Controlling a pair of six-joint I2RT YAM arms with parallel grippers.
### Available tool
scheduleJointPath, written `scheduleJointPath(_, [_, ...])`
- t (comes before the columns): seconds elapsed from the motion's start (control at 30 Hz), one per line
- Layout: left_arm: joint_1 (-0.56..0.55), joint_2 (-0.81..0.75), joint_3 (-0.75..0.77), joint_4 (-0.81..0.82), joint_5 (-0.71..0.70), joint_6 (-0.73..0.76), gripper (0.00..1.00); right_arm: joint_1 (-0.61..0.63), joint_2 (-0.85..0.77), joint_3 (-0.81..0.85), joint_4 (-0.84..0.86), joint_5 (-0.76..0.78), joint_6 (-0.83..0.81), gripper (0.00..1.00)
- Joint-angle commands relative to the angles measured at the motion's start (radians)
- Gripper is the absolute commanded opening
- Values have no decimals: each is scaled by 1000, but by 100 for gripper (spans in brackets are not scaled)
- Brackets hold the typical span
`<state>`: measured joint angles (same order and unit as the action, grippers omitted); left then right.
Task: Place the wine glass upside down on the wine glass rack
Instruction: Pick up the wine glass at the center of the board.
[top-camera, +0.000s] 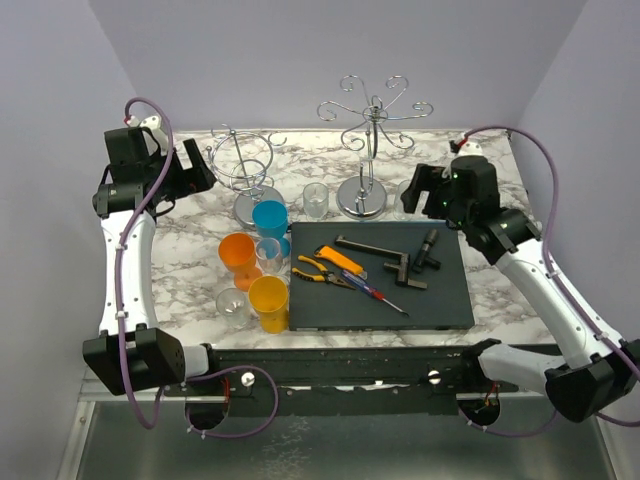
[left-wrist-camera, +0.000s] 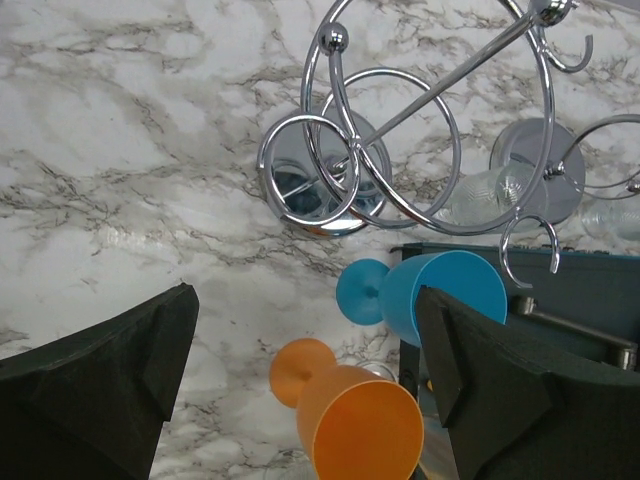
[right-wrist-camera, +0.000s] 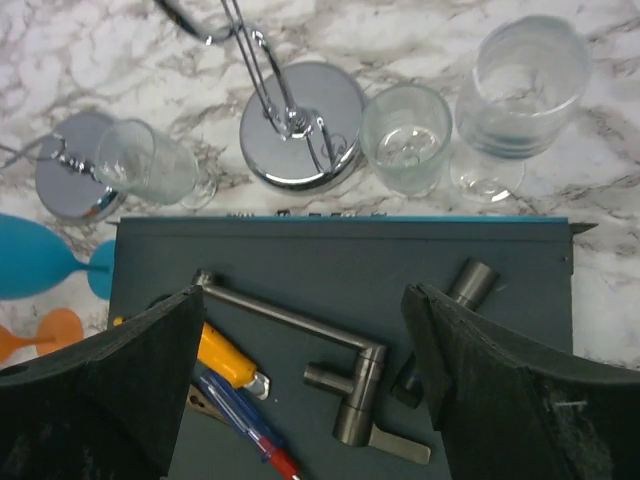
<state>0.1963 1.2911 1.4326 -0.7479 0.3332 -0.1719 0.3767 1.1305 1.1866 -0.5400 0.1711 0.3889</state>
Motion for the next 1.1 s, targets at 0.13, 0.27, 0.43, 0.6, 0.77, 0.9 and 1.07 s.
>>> scheduleJointPath(0.13, [5,22,52,-116,83,-16,99,96,86,-40,-7,77,-24,77])
scheduleJointPath(0.27, [5,23,58,-122,108,-31,99,95,158,-67,118,66,-120,70])
scheduleJointPath(0.43, [5,24,62,-130,114,-30,99,93,261,-86,237,61,-221,67])
scheduleJointPath(0.6, [5,15,72,-143,112,-7,99,93,306,-120,372,84,-295,67])
scheduleJointPath(0.77, [5,3,77,-156,117,22,99,94,338,-150,465,89,-335,67])
scheduleJointPath(0.9, [5,-2,73,-163,131,37,99,93,357,-161,503,90,-351,65])
scheduleJointPath(1.07, [5,-4,68,-165,147,41,99,80,360,-229,624,101,-373,65])
